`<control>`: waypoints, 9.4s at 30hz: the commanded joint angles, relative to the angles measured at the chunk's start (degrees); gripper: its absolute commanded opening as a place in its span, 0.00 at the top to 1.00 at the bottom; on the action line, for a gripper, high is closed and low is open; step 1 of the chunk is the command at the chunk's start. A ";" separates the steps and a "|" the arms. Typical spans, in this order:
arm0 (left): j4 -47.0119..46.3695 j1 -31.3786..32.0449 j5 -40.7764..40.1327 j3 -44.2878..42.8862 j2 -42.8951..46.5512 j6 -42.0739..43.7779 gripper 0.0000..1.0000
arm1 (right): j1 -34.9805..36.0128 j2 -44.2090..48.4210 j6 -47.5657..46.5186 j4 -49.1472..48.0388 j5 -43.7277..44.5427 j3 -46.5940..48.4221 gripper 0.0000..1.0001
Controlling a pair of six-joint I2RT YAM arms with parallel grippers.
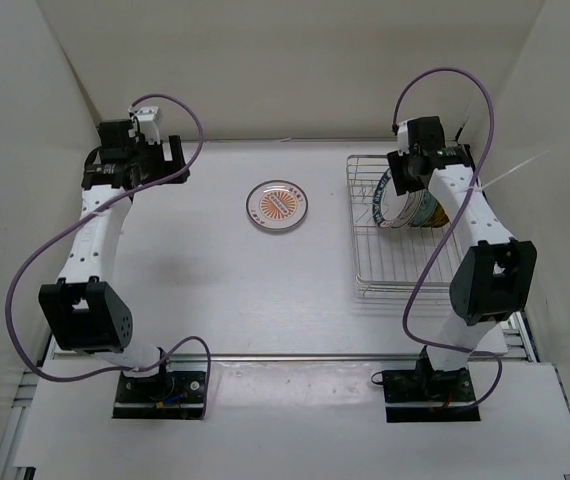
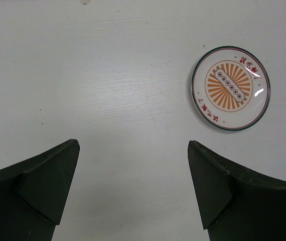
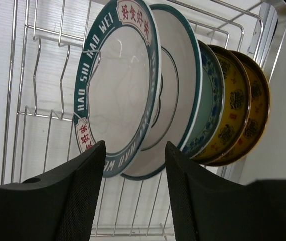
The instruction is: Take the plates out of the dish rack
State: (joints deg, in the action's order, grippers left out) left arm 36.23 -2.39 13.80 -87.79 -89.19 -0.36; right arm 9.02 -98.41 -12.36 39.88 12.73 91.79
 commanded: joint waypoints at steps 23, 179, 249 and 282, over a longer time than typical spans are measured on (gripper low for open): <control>1.48 0.37 -2.64 5.35 3.85 3.17 0.00 | 2.50 -4.68 5.59 2.22 9.06 7.78 1.00; 17.12 16.28 2.82 -28.67 -32.90 -4.30 0.08 | -6.56 27.41 5.69 -3.75 -22.45 -13.11 0.03; 7.61 17.67 17.20 -11.07 -1.58 3.44 0.00 | 2.59 20.62 7.71 6.53 -13.66 8.59 1.00; 10.44 35.00 27.51 -31.65 -18.39 0.10 0.89 | -2.51 21.42 1.37 8.73 -53.95 3.14 1.00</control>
State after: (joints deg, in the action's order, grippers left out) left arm 47.35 32.40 43.79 -117.54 -109.40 0.08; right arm 6.13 -77.60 -12.43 50.02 -37.69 94.70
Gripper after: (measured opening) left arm 0.153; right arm 0.033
